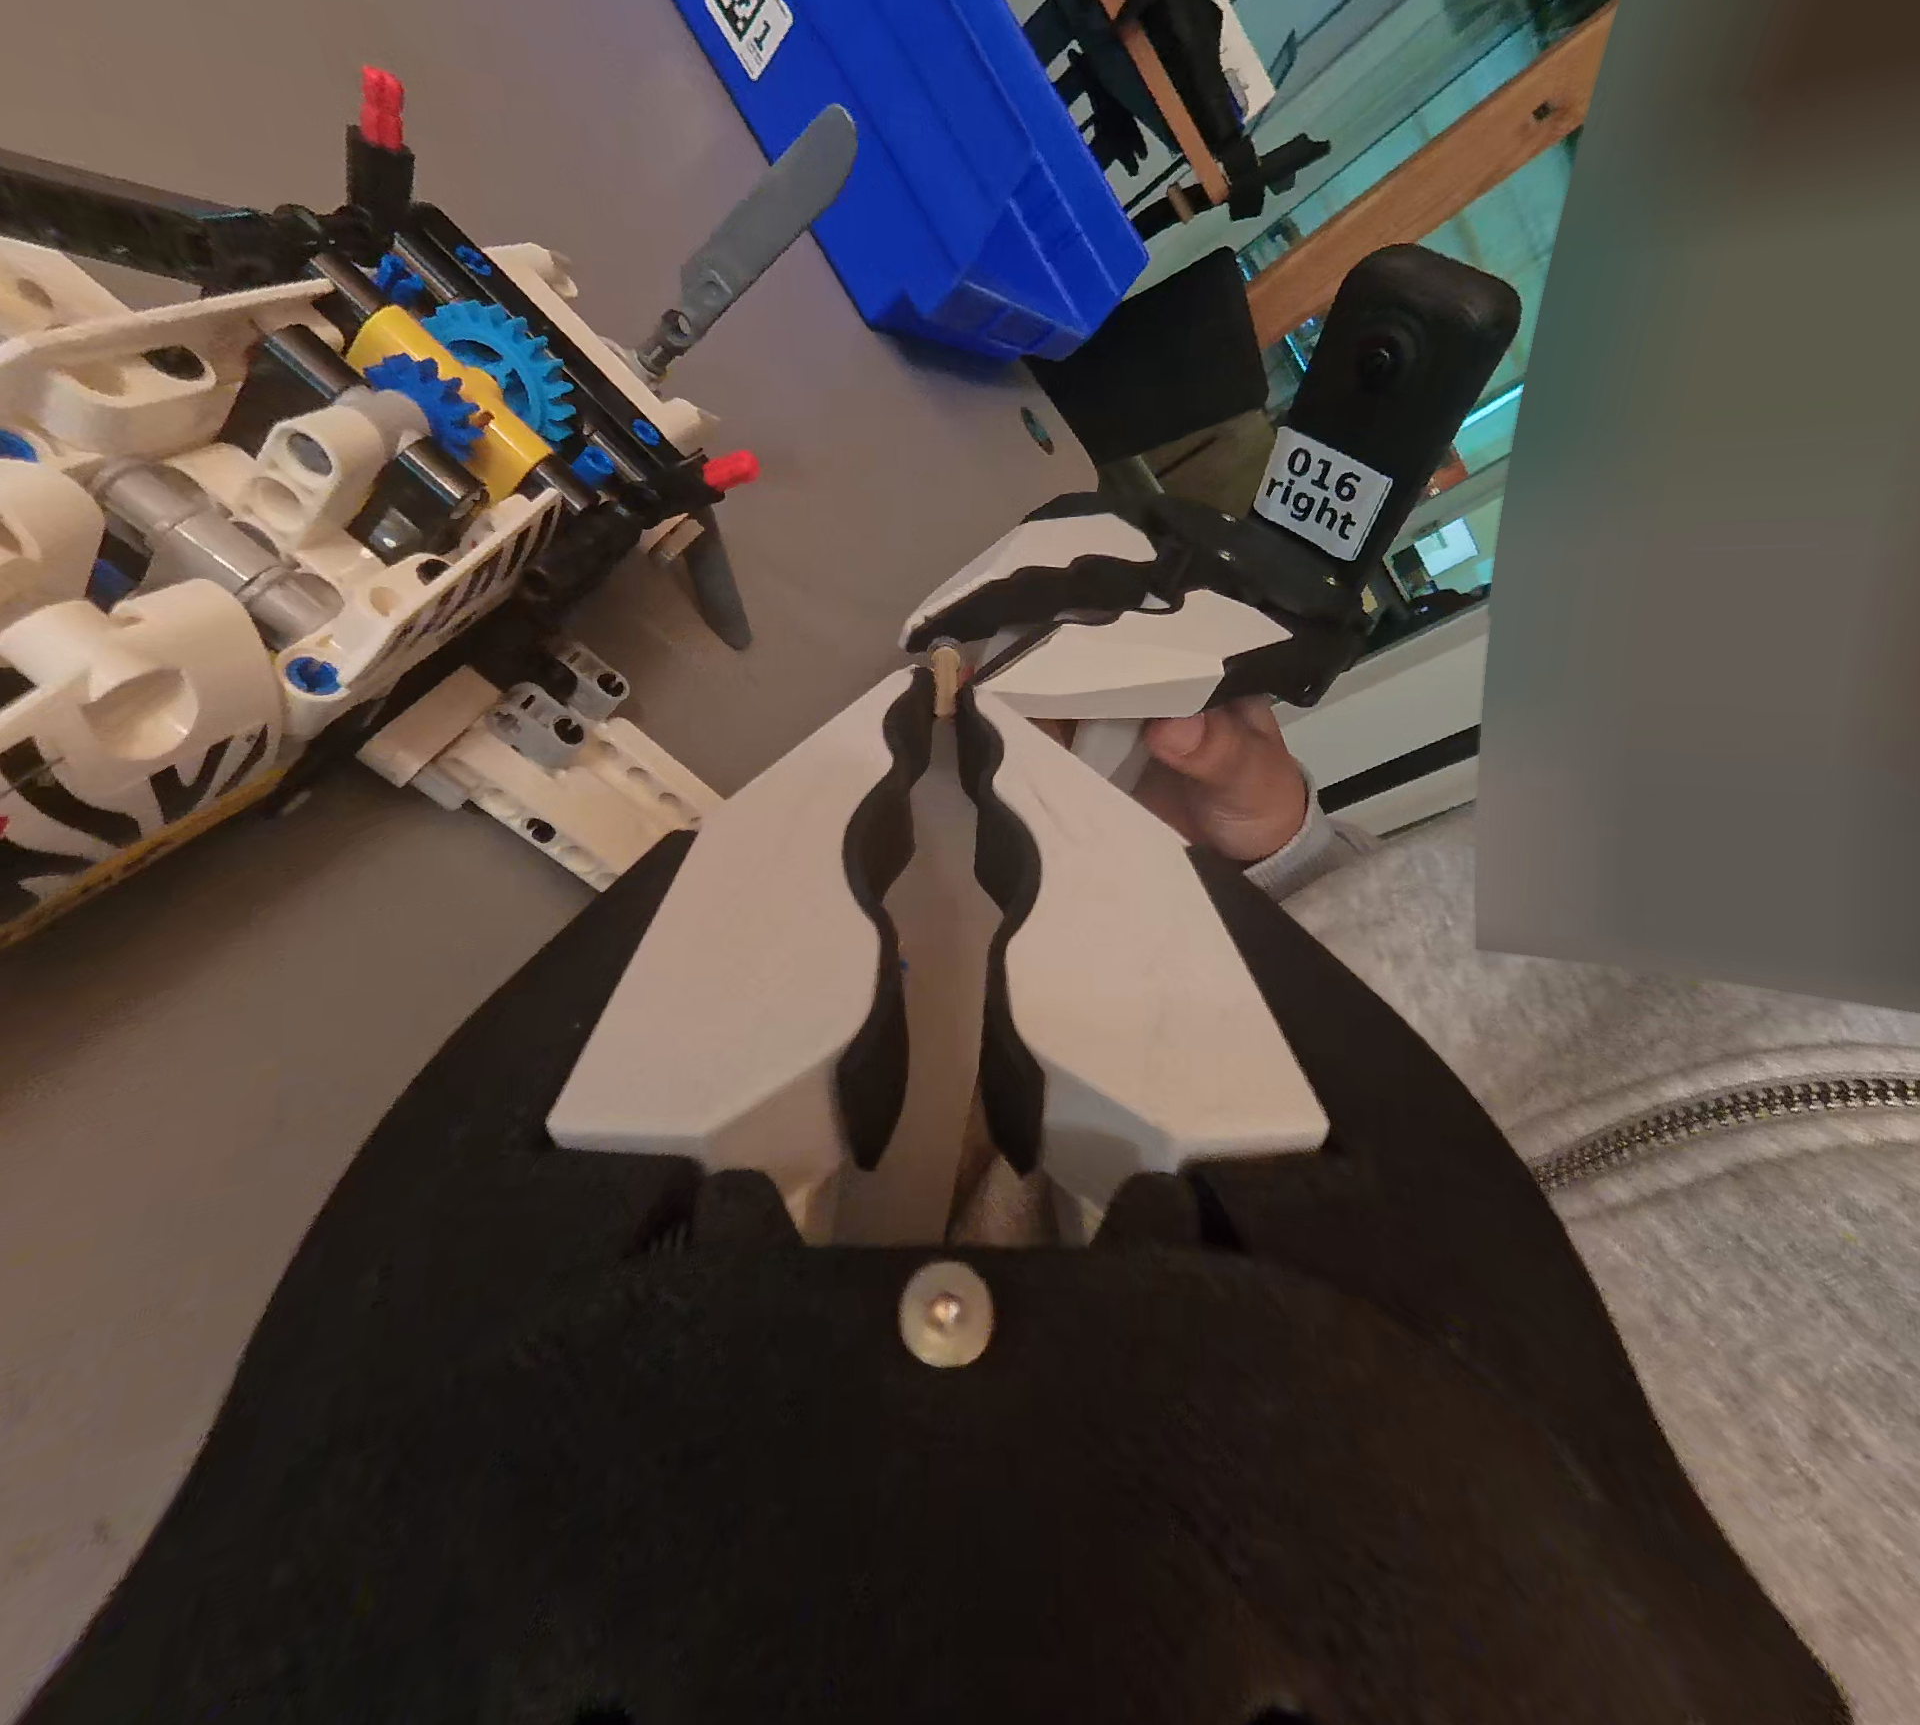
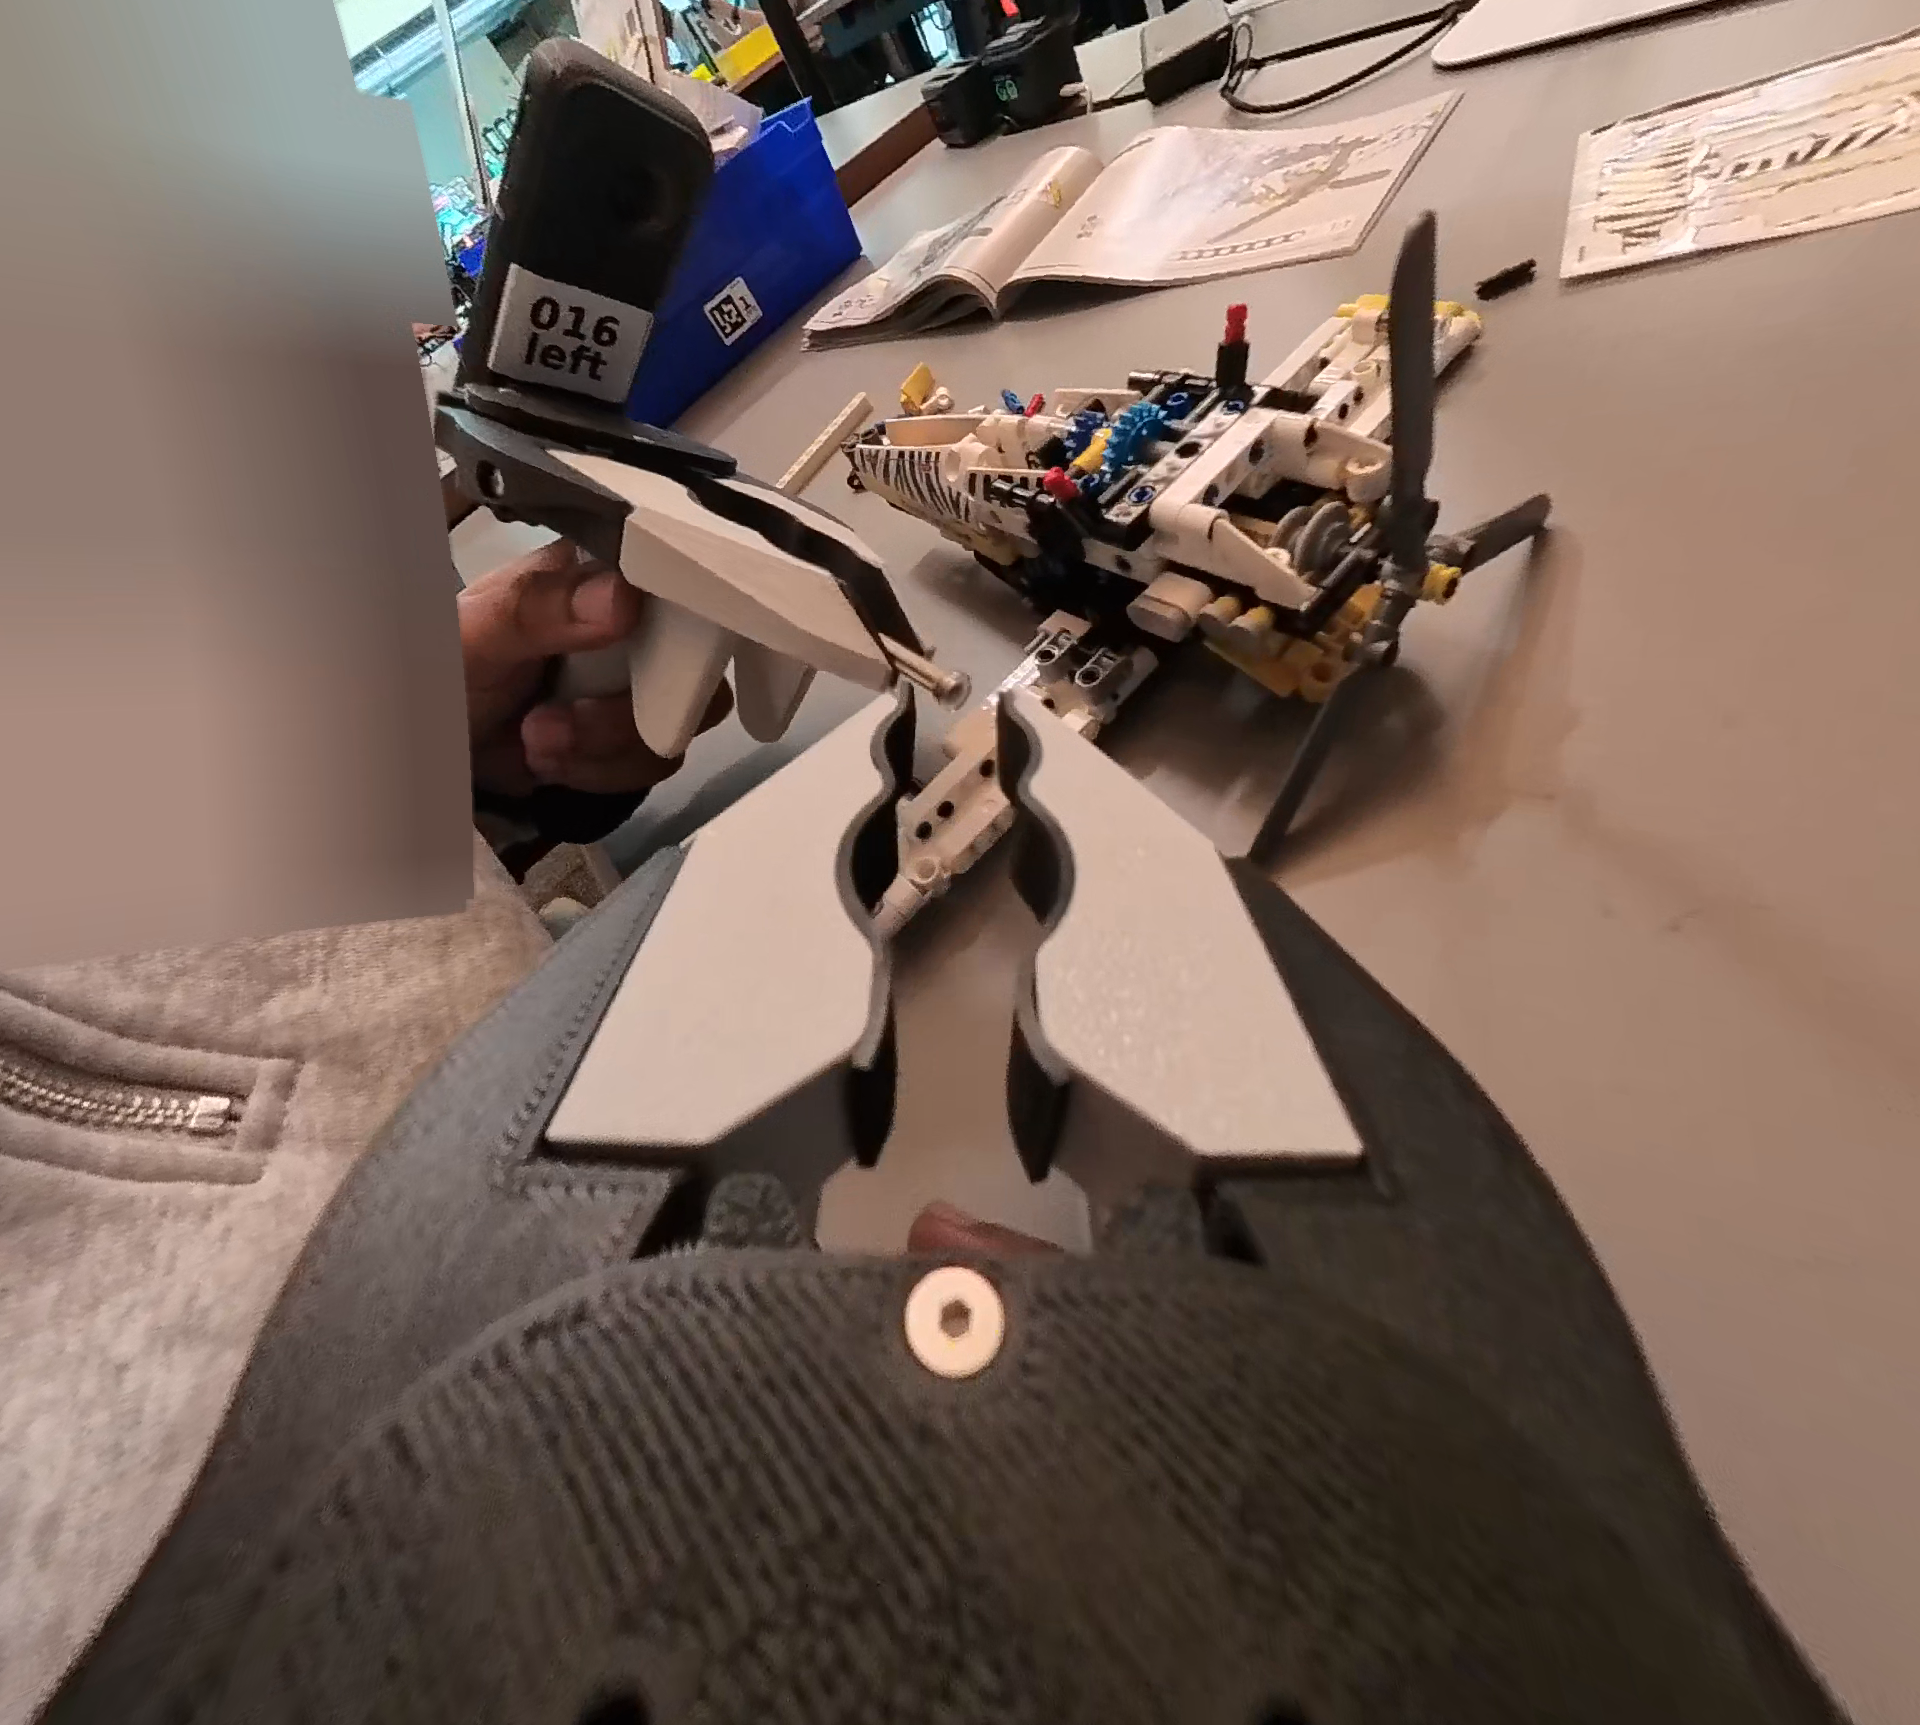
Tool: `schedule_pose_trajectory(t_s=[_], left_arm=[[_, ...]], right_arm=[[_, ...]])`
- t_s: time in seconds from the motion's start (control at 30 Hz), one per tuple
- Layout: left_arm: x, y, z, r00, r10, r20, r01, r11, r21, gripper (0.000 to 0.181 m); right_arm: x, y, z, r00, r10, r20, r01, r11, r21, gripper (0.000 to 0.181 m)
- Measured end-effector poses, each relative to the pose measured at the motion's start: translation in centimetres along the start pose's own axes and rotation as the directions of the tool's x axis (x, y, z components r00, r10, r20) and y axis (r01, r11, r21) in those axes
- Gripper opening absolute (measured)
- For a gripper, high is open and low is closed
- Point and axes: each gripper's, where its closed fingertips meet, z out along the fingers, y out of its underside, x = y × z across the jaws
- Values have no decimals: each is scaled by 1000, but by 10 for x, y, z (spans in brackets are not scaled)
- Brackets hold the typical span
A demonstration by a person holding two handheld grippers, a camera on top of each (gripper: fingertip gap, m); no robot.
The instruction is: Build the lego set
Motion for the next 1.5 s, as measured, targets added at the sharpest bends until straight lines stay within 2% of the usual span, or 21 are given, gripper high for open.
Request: schedule_pose_trajectory(t_s=[0.43,0.8,0.93,1.07,1.17,1.33,1.5], left_arm=[[3,7,1,999,-9,-52,5,997,-73,1],[-2,12,1,1000,9,-24,-12,991,-135,2],[-19,8,-2,995,32,96,-22,995,-97,41],[-38,5,-14,955,154,255,-133,986,-96,44],[-55,4,-21,898,224,380,-190,974,-123,44],[-69,5,-20,860,240,451,-194,970,-147,44],[-76,8,-22,805,267,530,-208,963,-170,43]], right_arm=[[-4,7,1,992,-124,7,124,989,-80,6],[-2,14,3,987,-160,7,159,977,-141,5],[13,16,2,976,-203,-74,186,965,-184,5],[41,21,3,962,-184,-201,127,955,-266,5],[46,25,12,968,-146,-206,82,954,-289,5],[54,26,23,956,-196,-216,112,930,-350,5],[59,24,30,966,-160,-201,81,933,-350,5]])
